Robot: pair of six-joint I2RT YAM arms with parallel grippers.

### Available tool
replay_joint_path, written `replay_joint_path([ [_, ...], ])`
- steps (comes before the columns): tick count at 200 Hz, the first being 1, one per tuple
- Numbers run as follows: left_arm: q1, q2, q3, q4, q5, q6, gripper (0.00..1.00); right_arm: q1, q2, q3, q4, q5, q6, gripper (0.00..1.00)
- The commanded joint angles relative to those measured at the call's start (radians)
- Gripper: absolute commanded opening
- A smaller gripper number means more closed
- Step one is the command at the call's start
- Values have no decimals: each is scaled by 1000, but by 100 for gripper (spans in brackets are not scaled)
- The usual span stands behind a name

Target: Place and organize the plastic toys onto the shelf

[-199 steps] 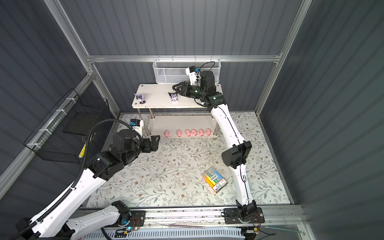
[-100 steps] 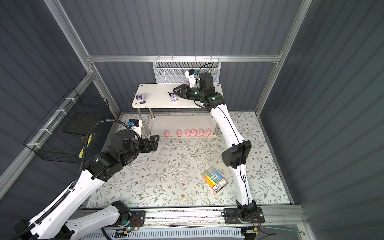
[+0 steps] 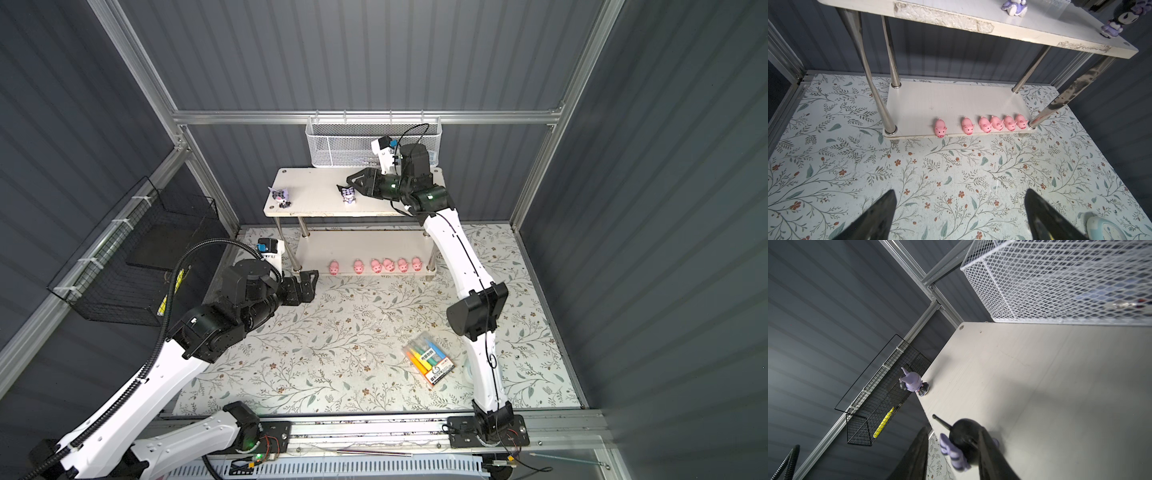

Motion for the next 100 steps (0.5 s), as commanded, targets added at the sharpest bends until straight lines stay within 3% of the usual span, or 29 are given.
replay_joint_path([
  [1,-3,-13,-7,-12,1,-11,96,4,-31,-13,5,0,-15,41],
  [100,-3,-32,-13,-16,7,-20,95,16,-81,-78,1,19,-33,40],
])
